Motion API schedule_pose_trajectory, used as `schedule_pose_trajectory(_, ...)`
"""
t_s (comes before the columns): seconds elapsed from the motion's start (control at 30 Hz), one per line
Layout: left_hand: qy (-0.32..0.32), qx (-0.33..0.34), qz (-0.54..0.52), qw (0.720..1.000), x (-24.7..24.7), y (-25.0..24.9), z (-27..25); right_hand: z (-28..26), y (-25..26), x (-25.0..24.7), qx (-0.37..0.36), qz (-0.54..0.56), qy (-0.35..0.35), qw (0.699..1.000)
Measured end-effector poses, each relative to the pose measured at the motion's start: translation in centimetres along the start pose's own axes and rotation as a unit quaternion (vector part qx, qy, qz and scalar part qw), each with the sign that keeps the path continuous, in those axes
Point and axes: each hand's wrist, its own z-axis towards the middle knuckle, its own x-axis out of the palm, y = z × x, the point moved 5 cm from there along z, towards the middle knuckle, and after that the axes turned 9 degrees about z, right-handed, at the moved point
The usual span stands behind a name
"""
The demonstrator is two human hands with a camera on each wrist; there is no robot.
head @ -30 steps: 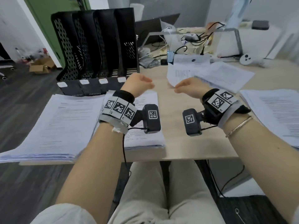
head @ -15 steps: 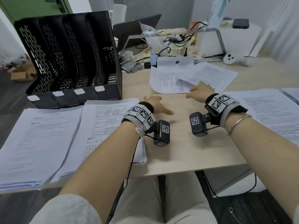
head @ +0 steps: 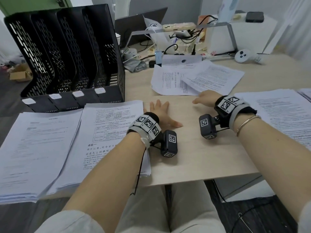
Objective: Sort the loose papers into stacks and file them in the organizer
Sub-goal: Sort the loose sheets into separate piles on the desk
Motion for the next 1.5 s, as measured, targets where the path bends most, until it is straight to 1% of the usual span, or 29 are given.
schedule_pose_trajectory(0.13,-0.007,0.011,-0.026,1.000,-0.5,-0.2,-0.2,-1.7,0.6,1.3,-0.035,0.002,0.016,0.999)
schedule_pose_trajectory(0.2,-0.024,0.023,-0.100,0.994,-1.3,-0.1,-0.8,-2.3,0.9,1.7,-0.052,0.022,0.016,0.998)
schedule_pose_trajectory(0.27,-0.040,0.019,-0.208,0.977,-2.0,0.3,-1.5,-3.2,1.1,1.6,-0.067,0.058,0.009,0.996)
schedule_pose_trajectory(0.33,-0.071,0.006,-0.315,0.946,-2.7,0.9,-1.8,-4.1,1.2,1.4,-0.083,0.101,-0.001,0.991)
schedule_pose_trajectory(0.4,-0.105,-0.007,-0.411,0.906,-3.4,1.2,-2.0,-5.0,1.1,1.4,-0.094,0.125,-0.008,0.988)
schedule_pose_trajectory(0.43,-0.112,-0.011,-0.458,0.882,-3.5,1.4,-2.0,-5.4,0.9,1.4,-0.095,0.128,-0.011,0.987)
schedule_pose_trajectory(0.5,-0.100,-0.017,-0.536,0.838,-3.6,1.2,-2.5,-6.1,0.6,1.6,-0.093,0.127,-0.014,0.987)
schedule_pose_trajectory(0.53,-0.091,-0.019,-0.555,0.826,-3.6,1.1,-2.9,-6.5,0.5,1.7,-0.091,0.120,-0.009,0.989)
schedule_pose_trajectory(0.57,-0.085,-0.016,-0.563,0.822,-3.6,0.9,-3.2,-7.0,0.4,1.8,-0.088,0.110,-0.003,0.990)
schedule_pose_trajectory(0.6,-0.081,-0.014,-0.557,0.827,-3.5,0.7,-3.5,-7.5,0.3,1.8,-0.083,0.106,0.000,0.991)
schedule_pose_trajectory(0.7,-0.076,-0.018,-0.508,0.858,-3.0,0.9,-2.9,-8.6,0.2,1.8,-0.085,0.106,0.006,0.991)
schedule_pose_trajectory(0.8,-0.069,-0.026,-0.460,0.885,-3.5,0.7,-4.2,-8.7,0.3,2.1,-0.097,0.107,0.020,0.989)
schedule_pose_trajectory(0.87,-0.067,-0.024,-0.412,0.908,-3.7,0.7,-5.1,-8.5,0.4,2.2,-0.091,0.125,0.015,0.988)
schedule_pose_trajectory(0.9,-0.073,-0.025,-0.393,0.916,-3.8,0.8,-5.5,-8.4,0.5,2.3,-0.090,0.138,0.009,0.986)
schedule_pose_trajectory(0.97,-0.091,-0.013,-0.384,0.919,-4.3,0.8,-6.8,-8.1,0.7,2.4,-0.089,0.159,-0.010,0.983)
schedule_pose_trajectory(1.03,-0.128,-0.004,-0.383,0.915,-5.0,1.1,-8.1,-8.1,1.3,2.5,-0.094,0.178,-0.033,0.979)
schedule_pose_trajectory(1.1,-0.171,0.000,-0.394,0.903,-5.6,1.8,-9.3,-8.0,2.0,2.7,-0.100,0.203,-0.056,0.973)
schedule_pose_trajectory(1.2,-0.233,-0.010,-0.432,0.871,-6.0,3.5,-10.9,-8.1,3.1,2.8,-0.102,0.228,-0.089,0.964)
schedule_pose_trajectory(1.27,-0.269,-0.009,-0.452,0.850,-6.2,4.6,-12.0,-7.9,3.8,3.2,-0.105,0.242,-0.095,0.960)
schedule_pose_trajectory(1.4,-0.320,-0.032,-0.475,0.819,-6.2,7.6,-13.2,-7.7,5.7,4.4,-0.122,0.261,-0.090,0.953)
schedule_pose_trajectory(1.5,-0.341,-0.040,-0.478,0.808,-6.1,9.6,-14.3,-7.5,7.2,5.3,-0.138,0.307,-0.102,0.936)
